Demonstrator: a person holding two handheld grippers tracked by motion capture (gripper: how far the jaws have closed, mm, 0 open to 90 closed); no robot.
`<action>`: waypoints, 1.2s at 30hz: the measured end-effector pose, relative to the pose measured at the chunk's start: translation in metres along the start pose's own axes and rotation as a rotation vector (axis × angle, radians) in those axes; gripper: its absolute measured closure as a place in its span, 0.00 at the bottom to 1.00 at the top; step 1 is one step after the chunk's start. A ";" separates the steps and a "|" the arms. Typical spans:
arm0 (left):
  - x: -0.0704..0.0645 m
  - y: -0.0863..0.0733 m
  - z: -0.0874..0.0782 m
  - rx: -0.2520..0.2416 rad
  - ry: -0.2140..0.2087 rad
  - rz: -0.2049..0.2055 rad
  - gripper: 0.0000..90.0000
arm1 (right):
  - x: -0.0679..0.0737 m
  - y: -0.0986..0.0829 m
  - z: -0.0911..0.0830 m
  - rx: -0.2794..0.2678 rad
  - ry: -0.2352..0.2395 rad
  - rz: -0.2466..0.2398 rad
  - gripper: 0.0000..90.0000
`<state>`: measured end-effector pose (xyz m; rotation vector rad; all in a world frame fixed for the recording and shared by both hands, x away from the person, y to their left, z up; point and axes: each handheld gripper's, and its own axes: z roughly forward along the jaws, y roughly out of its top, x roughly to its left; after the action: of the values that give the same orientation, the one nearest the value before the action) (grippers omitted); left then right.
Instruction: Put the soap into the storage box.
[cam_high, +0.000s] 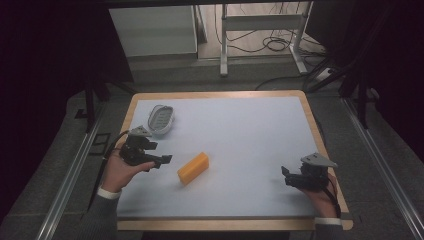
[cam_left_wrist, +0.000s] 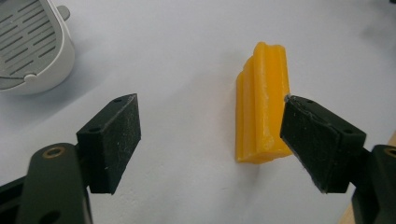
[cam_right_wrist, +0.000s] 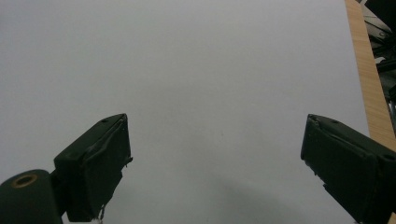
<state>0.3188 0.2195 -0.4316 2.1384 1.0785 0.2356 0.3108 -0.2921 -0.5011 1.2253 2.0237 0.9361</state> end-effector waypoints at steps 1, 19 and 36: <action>-0.002 0.002 0.001 0.008 -0.003 0.004 0.23 | 0.000 0.001 0.000 -0.001 0.000 -0.002 0.09; -0.035 0.020 0.027 0.093 -0.024 0.074 0.23 | 0.006 0.007 0.008 0.005 0.004 -0.024 0.09; -0.051 0.027 0.067 0.200 -0.013 0.117 0.25 | 0.004 0.005 0.008 0.007 -0.003 -0.015 0.09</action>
<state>0.3336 0.1350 -0.4547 2.3818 1.0059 0.1739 0.3178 -0.2850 -0.5017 1.2132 2.0327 0.9202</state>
